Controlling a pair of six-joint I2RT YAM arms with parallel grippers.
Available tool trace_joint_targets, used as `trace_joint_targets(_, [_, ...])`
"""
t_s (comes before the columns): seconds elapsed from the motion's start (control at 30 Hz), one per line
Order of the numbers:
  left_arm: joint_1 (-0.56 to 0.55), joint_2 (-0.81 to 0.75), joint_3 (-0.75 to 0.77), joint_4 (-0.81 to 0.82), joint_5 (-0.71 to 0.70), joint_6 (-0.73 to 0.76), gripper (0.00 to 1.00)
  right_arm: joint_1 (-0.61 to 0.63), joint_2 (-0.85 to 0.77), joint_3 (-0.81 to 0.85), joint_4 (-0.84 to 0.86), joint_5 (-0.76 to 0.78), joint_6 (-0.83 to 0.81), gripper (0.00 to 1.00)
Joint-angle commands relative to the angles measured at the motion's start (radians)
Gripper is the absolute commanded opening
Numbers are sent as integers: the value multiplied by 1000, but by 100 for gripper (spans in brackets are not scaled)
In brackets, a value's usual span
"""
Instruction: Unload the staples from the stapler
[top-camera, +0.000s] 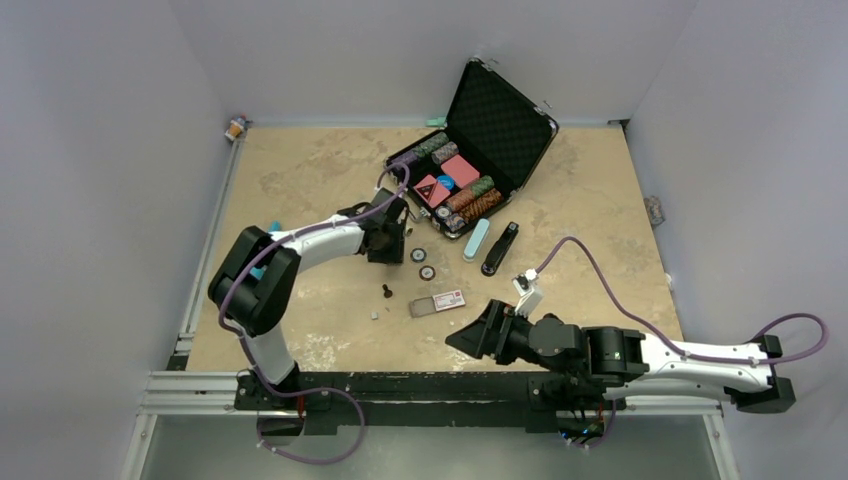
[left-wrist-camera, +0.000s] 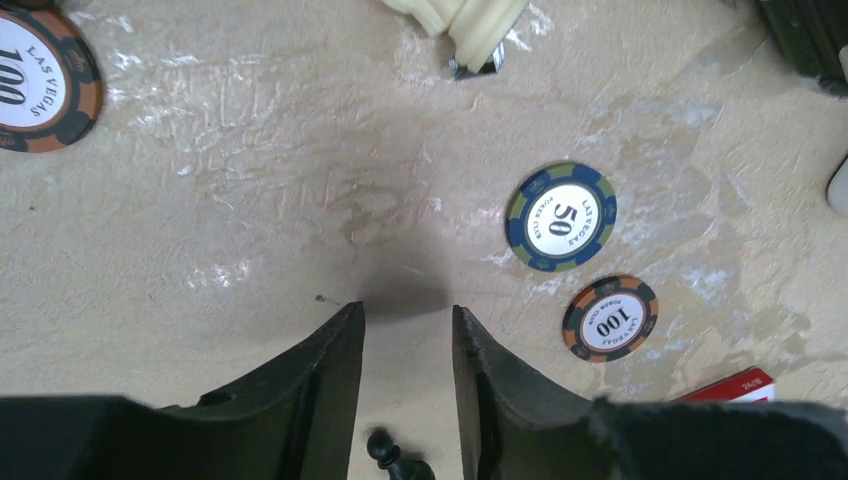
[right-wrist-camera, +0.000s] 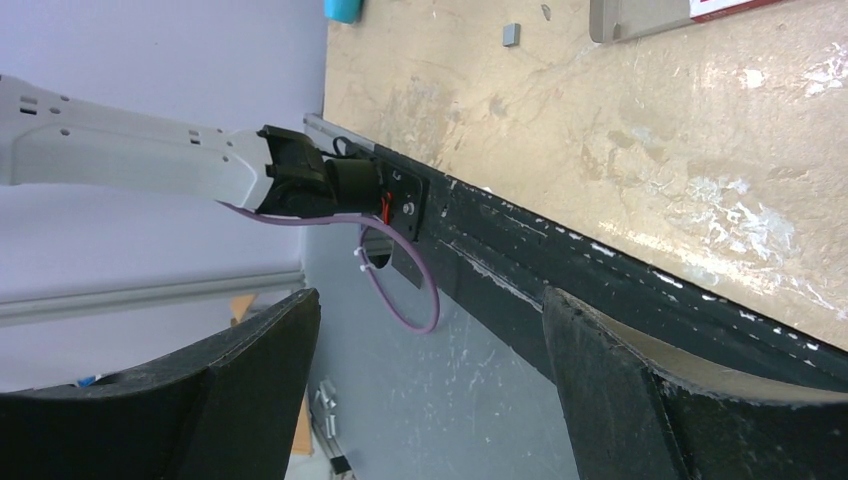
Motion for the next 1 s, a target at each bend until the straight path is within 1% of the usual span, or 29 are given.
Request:
trace_joint_targets(0.0, [1, -6, 46, 48, -28, 52, 48, 6, 18, 16, 52, 12, 8, 85])
trace_joint_targets(0.03, [2, 6, 56, 56, -13, 50, 52, 7, 21, 15, 57, 13, 8, 85])
trace_joint_targets(0.1, [1, 26, 73, 68, -5, 28, 55, 6, 25, 11, 66, 13, 8, 85])
trace_joint_targets(0.2, [1, 52, 96, 73, -47, -33, 56, 5, 27, 9, 74, 13, 10, 85])
trace_joint_targets(0.33, [1, 79, 115, 119, -93, -96, 51, 5, 20, 14, 69, 15, 6, 85])
trace_joint_targets(0.57, [1, 135, 162, 175, -116, -150, 49, 6, -12, 25, 31, 30, 4, 86])
trace_joint_targets(0.77, [1, 166, 196, 148, -149, -164, 47, 6, -55, 10, 14, 31, 10, 86])
trace_joint_targets(0.97, [1, 181, 208, 130, -181, -180, 41, 6, -75, 10, 12, 33, 4, 86])
